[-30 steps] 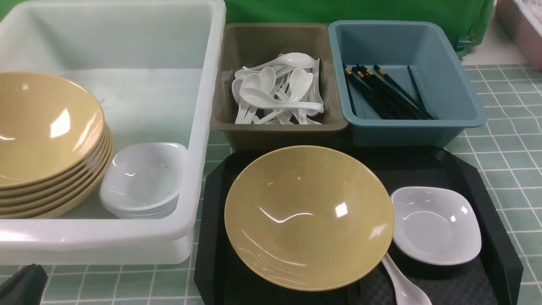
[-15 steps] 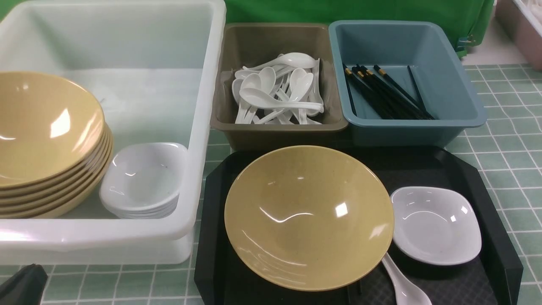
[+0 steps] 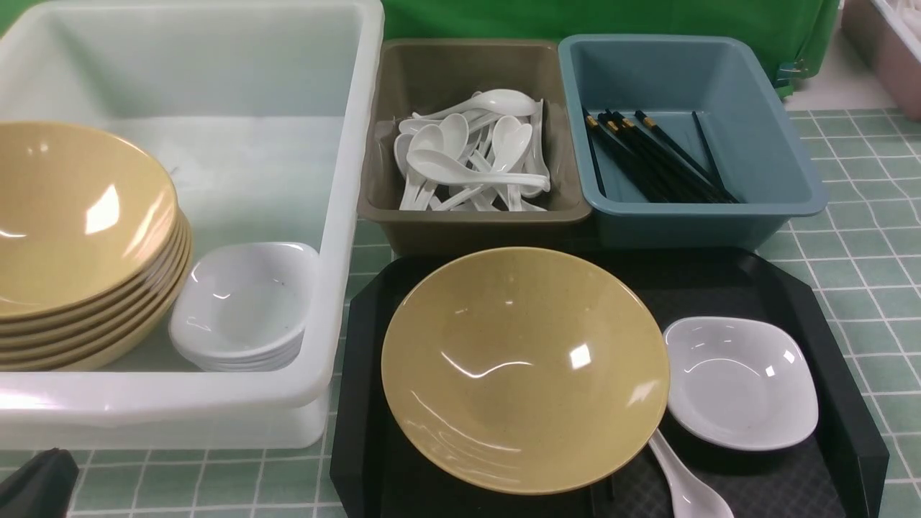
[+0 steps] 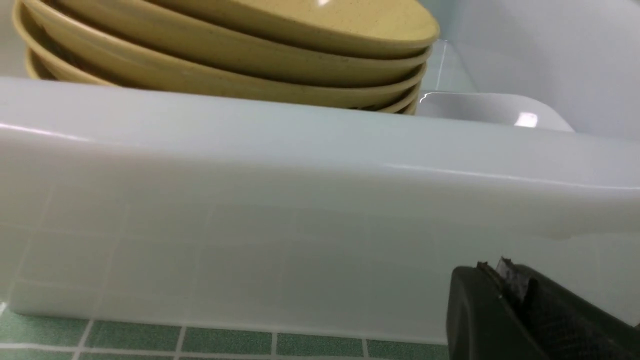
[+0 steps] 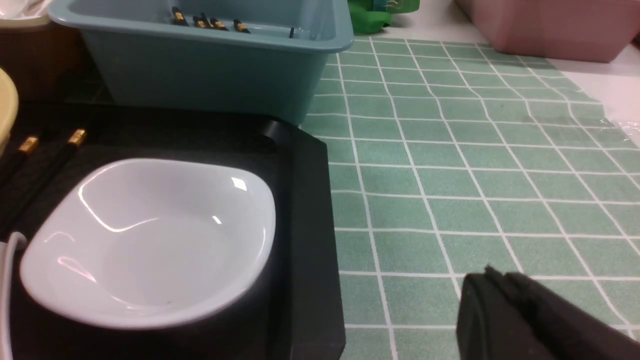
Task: On blue table put chopsticks spoon bowls plates into blue grey white boxes.
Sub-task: 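Grasp the large bowl on the tray by its rim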
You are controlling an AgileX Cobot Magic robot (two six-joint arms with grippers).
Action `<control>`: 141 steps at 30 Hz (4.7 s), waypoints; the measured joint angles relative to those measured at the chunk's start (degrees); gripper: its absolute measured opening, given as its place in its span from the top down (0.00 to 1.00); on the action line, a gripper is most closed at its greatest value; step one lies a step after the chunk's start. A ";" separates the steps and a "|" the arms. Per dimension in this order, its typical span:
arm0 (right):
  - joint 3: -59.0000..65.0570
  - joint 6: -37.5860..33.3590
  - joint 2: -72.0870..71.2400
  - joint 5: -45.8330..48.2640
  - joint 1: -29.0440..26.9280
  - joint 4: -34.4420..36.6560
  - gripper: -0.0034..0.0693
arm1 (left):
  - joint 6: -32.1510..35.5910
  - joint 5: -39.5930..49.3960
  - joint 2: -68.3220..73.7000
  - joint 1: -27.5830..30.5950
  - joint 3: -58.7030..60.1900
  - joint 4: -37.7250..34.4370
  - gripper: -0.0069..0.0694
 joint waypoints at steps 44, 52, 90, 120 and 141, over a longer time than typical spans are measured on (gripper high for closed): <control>-19.37 13.79 6.84 -35.67 0.00 -1.29 0.83 | -14.79 -29.90 12.82 0.00 -32.65 15.67 0.90; -28.20 13.86 24.02 -4.43 0.00 -1.08 0.83 | -27.24 -18.57 38.48 -2.13 -39.22 18.75 0.90; -27.57 -10.46 48.75 17.13 21.91 11.22 0.78 | 9.66 47.98 109.87 -31.96 -92.60 -1.22 0.23; -27.57 -10.29 48.85 15.84 22.19 11.39 0.75 | 10.85 43.81 119.25 -31.97 -92.55 -12.78 0.36; -27.57 -10.26 49.05 15.46 22.19 11.39 0.73 | 18.98 46.78 93.40 -28.45 -93.24 -8.14 0.90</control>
